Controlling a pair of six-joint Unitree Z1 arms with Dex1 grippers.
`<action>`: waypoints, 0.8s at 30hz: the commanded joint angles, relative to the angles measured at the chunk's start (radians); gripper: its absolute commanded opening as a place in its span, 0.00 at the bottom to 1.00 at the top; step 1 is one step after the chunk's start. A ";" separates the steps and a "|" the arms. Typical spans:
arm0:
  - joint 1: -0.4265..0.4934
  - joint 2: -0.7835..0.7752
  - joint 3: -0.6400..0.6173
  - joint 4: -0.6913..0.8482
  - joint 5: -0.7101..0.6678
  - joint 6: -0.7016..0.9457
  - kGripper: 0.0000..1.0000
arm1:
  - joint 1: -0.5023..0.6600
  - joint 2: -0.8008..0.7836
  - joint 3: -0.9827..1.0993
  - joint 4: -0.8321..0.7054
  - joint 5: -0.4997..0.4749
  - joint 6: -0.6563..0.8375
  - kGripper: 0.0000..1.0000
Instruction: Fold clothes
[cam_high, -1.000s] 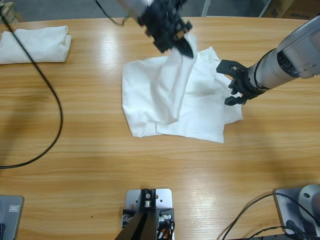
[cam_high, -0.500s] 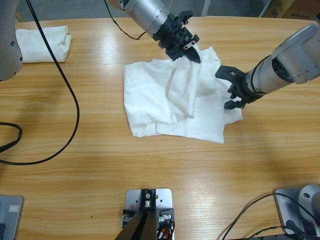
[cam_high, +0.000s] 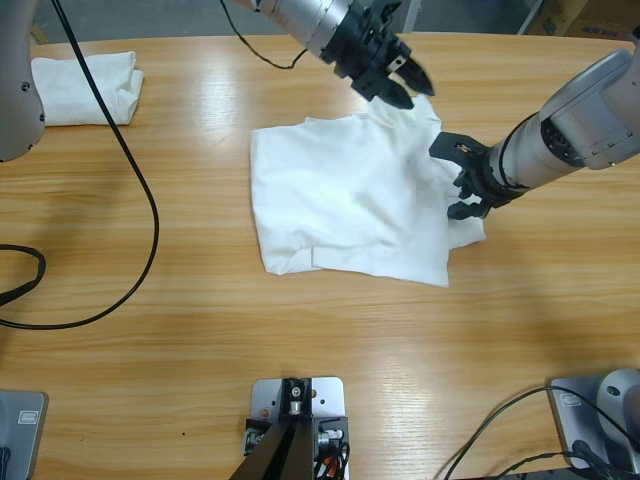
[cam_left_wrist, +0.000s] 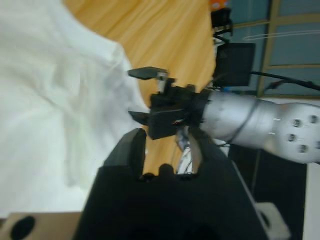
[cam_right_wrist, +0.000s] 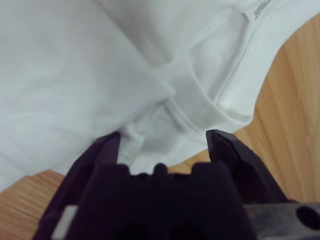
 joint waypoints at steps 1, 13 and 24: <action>-0.003 0.011 -0.602 -0.040 -0.024 -0.025 0.39 | 0.024 0.016 0.019 -0.006 -0.033 0.023 0.70; 0.134 -0.294 -0.443 0.707 0.611 0.371 0.39 | 0.054 -0.239 -0.347 0.557 -0.234 0.348 1.00; 0.148 -0.687 0.697 0.336 0.998 0.422 0.40 | 0.196 -0.100 -0.538 0.771 -0.203 0.832 1.00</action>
